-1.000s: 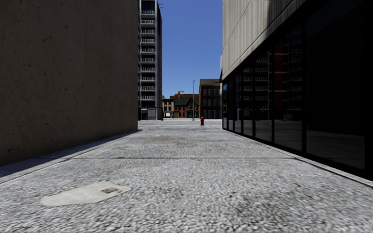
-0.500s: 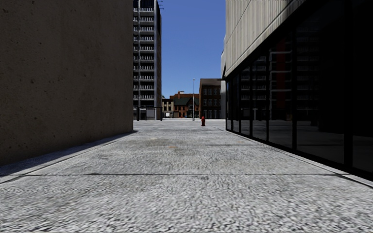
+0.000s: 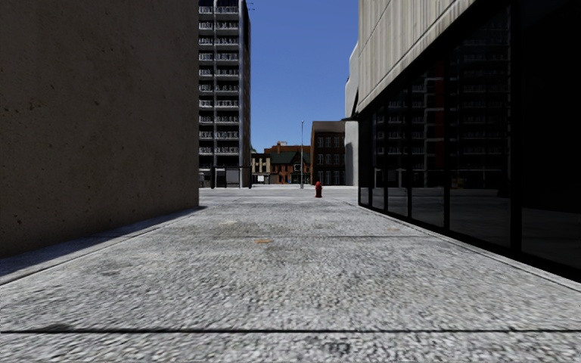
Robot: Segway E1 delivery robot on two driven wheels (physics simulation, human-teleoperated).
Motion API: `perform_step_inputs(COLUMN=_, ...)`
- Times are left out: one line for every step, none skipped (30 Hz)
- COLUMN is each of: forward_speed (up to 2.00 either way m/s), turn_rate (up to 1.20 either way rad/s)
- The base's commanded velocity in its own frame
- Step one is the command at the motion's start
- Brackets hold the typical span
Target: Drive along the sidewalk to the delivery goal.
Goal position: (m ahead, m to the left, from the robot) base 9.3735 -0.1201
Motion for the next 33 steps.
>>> perform_step_inputs(forward_speed=2.00, turn_rate=0.00)
perform_step_inputs(forward_speed=2.00, turn_rate=0.00)
perform_step_inputs(forward_speed=2.00, turn_rate=0.00)
perform_step_inputs(forward_speed=2.00, turn_rate=0.00)
perform_step_inputs(forward_speed=2.00, turn_rate=0.00)
perform_step_inputs(forward_speed=2.00, turn_rate=0.00)
perform_step_inputs(forward_speed=2.00, turn_rate=0.00)
perform_step_inputs(forward_speed=2.00, turn_rate=0.00)
perform_step_inputs(forward_speed=2.00, turn_rate=0.00)
perform_step_inputs(forward_speed=2.00, turn_rate=0.00)
perform_step_inputs(forward_speed=2.00, turn_rate=0.00)
perform_step_inputs(forward_speed=2.00, turn_rate=0.00)
perform_step_inputs(forward_speed=2.00, turn_rate=0.00)
perform_step_inputs(forward_speed=2.00, turn_rate=0.00)
perform_step_inputs(forward_speed=2.00, turn_rate=0.00)
perform_step_inputs(forward_speed=2.00, turn_rate=0.00)
perform_step_inputs(forward_speed=2.00, turn_rate=0.00)
perform_step_inputs(forward_speed=2.00, turn_rate=0.00)
perform_step_inputs(forward_speed=2.00, turn_rate=0.00)
perform_step_inputs(forward_speed=2.00, turn_rate=0.00)
perform_step_inputs(forward_speed=2.00, turn_rate=0.00)
perform_step_inputs(forward_speed=2.00, turn_rate=0.00)
perform_step_inputs(forward_speed=2.00, turn_rate=0.00)
perform_step_inputs(forward_speed=2.00, turn_rate=0.00)
perform_step_inputs(forward_speed=2.00, turn_rate=0.00)
perform_step_inputs(forward_speed=2.00, turn_rate=0.00)
perform_step_inputs(forward_speed=2.00, turn_rate=0.00)
perform_step_inputs(forward_speed=2.00, turn_rate=0.00)
perform_step_inputs(forward_speed=2.00, turn_rate=0.00)
perform_step_inputs(forward_speed=2.00, turn_rate=0.00)
perform_step_inputs(forward_speed=2.00, turn_rate=0.00)
perform_step_inputs(forward_speed=2.00, turn_rate=0.00)
perform_step_inputs(forward_speed=2.00, turn_rate=0.00)
